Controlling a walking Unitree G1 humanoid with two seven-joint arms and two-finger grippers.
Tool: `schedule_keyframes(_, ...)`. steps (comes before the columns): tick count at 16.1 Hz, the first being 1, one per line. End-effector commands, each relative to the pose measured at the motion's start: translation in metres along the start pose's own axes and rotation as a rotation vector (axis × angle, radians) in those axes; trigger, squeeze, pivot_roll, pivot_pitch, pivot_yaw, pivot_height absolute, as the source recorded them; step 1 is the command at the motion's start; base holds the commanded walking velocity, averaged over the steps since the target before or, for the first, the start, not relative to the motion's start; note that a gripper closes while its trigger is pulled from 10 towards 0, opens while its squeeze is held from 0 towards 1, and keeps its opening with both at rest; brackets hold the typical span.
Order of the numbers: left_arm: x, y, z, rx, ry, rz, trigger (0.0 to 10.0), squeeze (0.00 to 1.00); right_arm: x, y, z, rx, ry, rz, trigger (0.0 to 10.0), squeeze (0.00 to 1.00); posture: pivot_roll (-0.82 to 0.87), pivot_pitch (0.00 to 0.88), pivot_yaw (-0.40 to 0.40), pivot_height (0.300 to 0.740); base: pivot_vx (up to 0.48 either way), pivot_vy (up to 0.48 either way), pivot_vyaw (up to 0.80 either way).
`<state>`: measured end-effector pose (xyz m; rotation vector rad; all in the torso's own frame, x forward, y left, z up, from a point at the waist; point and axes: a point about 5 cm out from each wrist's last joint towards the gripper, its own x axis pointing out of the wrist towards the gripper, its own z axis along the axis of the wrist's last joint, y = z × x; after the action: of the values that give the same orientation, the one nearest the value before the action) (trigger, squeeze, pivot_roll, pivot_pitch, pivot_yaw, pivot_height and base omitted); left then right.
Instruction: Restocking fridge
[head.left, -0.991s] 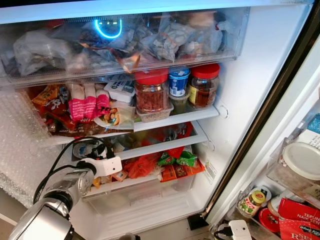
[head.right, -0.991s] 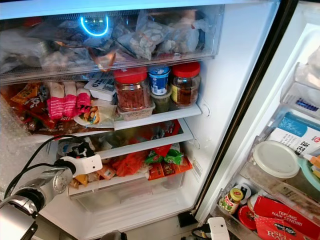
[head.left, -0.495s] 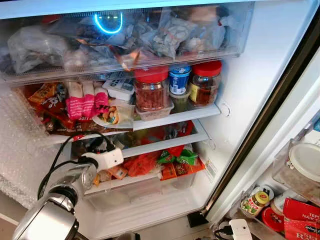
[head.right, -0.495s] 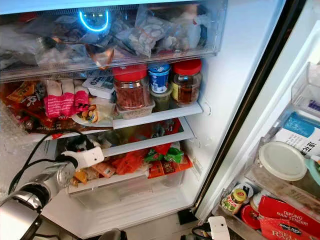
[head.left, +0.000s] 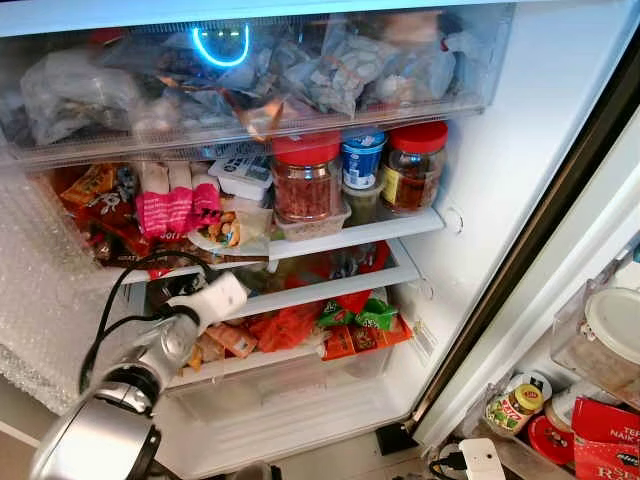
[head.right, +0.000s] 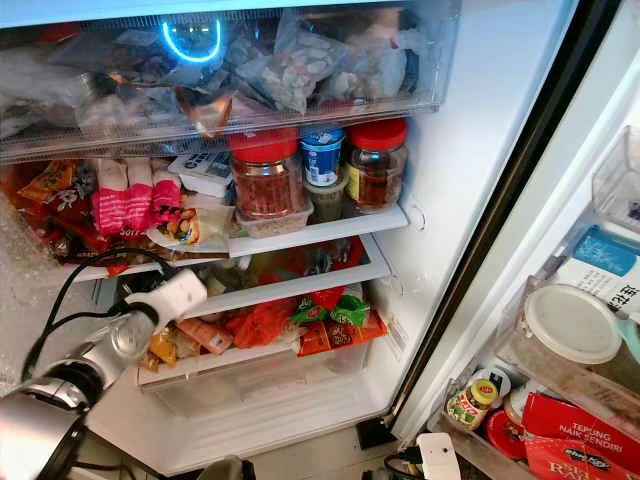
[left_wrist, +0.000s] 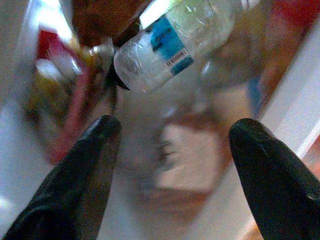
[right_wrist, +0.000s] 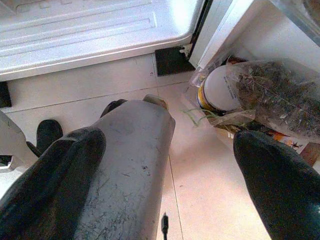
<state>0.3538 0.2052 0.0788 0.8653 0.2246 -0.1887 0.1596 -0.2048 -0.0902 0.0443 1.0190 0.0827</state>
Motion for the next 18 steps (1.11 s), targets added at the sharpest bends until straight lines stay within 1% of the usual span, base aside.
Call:
schedule_keyframes(1, -0.003, -0.002, -0.007, -0.138, 0.015, -0.009, 10.0, 0.00, -0.001, -0.002, -0.008, 0.007, 0.027, -0.006, 10.0, 0.00, -0.01, 0.000, -0.033, 0.651, 0.000, 0.000, 0.00)
schedule_keyframes(2, -0.004, -0.004, -0.008, -0.201, 0.015, -0.019, 10.0, 0.00, -0.001, -0.002, -0.008, 0.007, 0.027, -0.006, 10.0, 0.00, -0.01, 0.000, -0.033, 0.651, 0.000, 0.000, 0.00)
schedule_keyframes(4, -0.008, -0.018, -0.013, -0.405, 0.015, -0.077, 10.0, 0.00, -0.001, -0.002, -0.007, 0.005, 0.027, -0.005, 10.0, 0.00, -0.01, 0.000, -0.033, 0.651, 0.000, 0.000, 0.00)
schedule_keyframes(5, -0.010, -0.021, -0.015, -0.508, 0.007, -0.073, 10.0, 0.00, -0.001, -0.001, -0.007, 0.004, 0.026, -0.005, 10.0, 0.00, -0.01, 0.000, -0.033, 0.651, 0.000, 0.000, 0.00)
schedule_keyframes(6, -0.011, -0.022, -0.016, -0.561, 0.002, -0.066, 10.0, 0.00, -0.001, -0.002, -0.007, 0.004, 0.026, -0.005, 10.0, 0.00, -0.01, 0.000, -0.033, 0.651, 0.000, 0.000, 0.00)
schedule_keyframes(7, -0.013, -0.025, -0.017, -0.652, -0.019, -0.052, 10.0, 0.00, -0.001, -0.002, -0.007, 0.003, 0.025, -0.007, 10.0, 0.00, -0.01, 0.000, -0.033, 0.651, 0.000, 0.000, 0.00)
schedule_keyframes(8, -0.014, -0.026, -0.017, -0.680, -0.032, -0.039, 10.0, 0.00, -0.001, -0.002, -0.007, 0.003, 0.024, -0.008, 10.0, 0.00, 0.00, 0.000, -0.034, 0.651, 0.000, 0.000, 0.00)
schedule_keyframes(10, -0.017, -0.027, -0.019, -0.699, -0.048, 0.019, 10.0, 0.00, -0.001, -0.002, -0.007, 0.002, 0.024, -0.009, 10.0, 0.00, 0.00, 0.000, -0.034, 0.651, 0.000, 0.000, 0.00)
schedule_keyframes(11, -0.019, -0.026, -0.020, -0.748, -0.065, 0.069, 10.0, 0.00, -0.001, -0.002, -0.007, 0.001, 0.024, -0.010, 10.0, 0.00, 0.01, 0.000, -0.033, 0.651, 0.000, 0.000, 0.00)
schedule_keyframes(12, -0.020, -0.025, -0.021, -0.754, -0.073, 0.085, 10.0, 0.00, -0.001, -0.002, -0.007, 0.001, 0.024, -0.010, 10.0, 0.00, 0.01, 0.000, -0.033, 0.651, 0.000, 0.000, 0.00)
schedule_keyframes(14, -0.022, -0.031, -0.022, -0.797, -0.079, 0.087, 10.0, 0.00, -0.001, -0.002, -0.007, -0.003, 0.024, -0.008, 10.0, 0.00, 0.01, 0.000, -0.034, 0.651, 0.000, 0.000, 0.00)
schedule_keyframes(17, -0.024, -0.034, -0.023, -0.838, -0.078, 0.102, 10.0, 0.00, -0.001, -0.002, -0.006, -0.003, 0.020, -0.012, 10.0, 0.00, 0.02, 0.000, -0.033, 0.651, 0.000, 0.000, 0.00)
schedule_keyframes(18, -0.024, -0.034, -0.023, -0.839, -0.079, 0.105, 10.0, 0.00, -0.001, -0.002, -0.006, -0.004, 0.020, -0.014, 10.0, 0.00, 0.02, 0.000, -0.033, 0.651, 0.000, 0.000, 0.00)
